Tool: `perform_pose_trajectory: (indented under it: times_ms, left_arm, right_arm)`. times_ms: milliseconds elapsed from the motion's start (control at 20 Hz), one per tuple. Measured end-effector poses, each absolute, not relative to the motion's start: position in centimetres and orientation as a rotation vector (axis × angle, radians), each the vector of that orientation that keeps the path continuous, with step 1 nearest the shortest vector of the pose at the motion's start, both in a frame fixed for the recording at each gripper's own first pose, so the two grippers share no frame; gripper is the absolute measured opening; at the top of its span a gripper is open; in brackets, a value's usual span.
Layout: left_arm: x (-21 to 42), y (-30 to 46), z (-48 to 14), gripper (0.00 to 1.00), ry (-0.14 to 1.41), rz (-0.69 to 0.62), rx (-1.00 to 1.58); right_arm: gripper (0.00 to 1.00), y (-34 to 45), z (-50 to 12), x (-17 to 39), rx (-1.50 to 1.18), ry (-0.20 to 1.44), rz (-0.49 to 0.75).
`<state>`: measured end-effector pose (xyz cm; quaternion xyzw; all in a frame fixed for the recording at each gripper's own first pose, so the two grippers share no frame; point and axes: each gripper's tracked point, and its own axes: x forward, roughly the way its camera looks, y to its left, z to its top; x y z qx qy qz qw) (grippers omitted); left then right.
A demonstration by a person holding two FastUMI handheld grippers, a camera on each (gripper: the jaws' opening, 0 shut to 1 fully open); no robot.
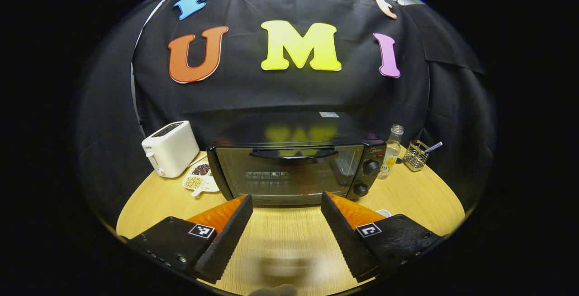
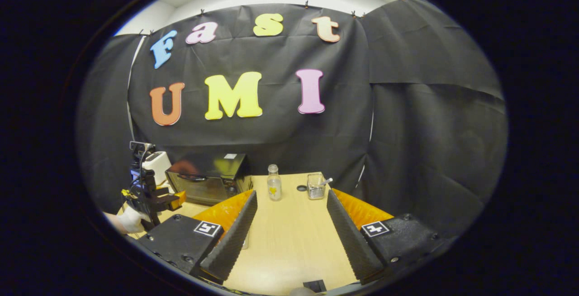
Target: Open the electric oven with the left hand, put the food in, and close the electric oven.
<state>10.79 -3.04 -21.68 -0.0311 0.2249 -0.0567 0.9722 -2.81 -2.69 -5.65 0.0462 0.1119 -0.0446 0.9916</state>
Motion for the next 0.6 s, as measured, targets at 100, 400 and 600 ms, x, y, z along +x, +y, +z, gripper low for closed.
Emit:
perform_pose_trajectory:
  times_ms: [100, 400, 600]
  left_arm:
    - [9.7, -3.2, -20.1, 0.98, 0.433, -0.126, -0.063]
    - [4.4, -3.0, -11.3, 0.97, 0.297, -0.093, -0.044]
    - [-1.3, -3.1, -4.8, 0.97, 0.196, -0.013, -0.05]
  right_arm:
    - [0.98, -2.5, -4.5, -3.0, 0.087, 0.197, -0.078]
    - [0.96, -2.8, -1.3, -4.4, 0.081, 0.095, 0.012]
    - [0.96, -4.7, -0.6, -6.0, 0.07, 0.067, 0.092]
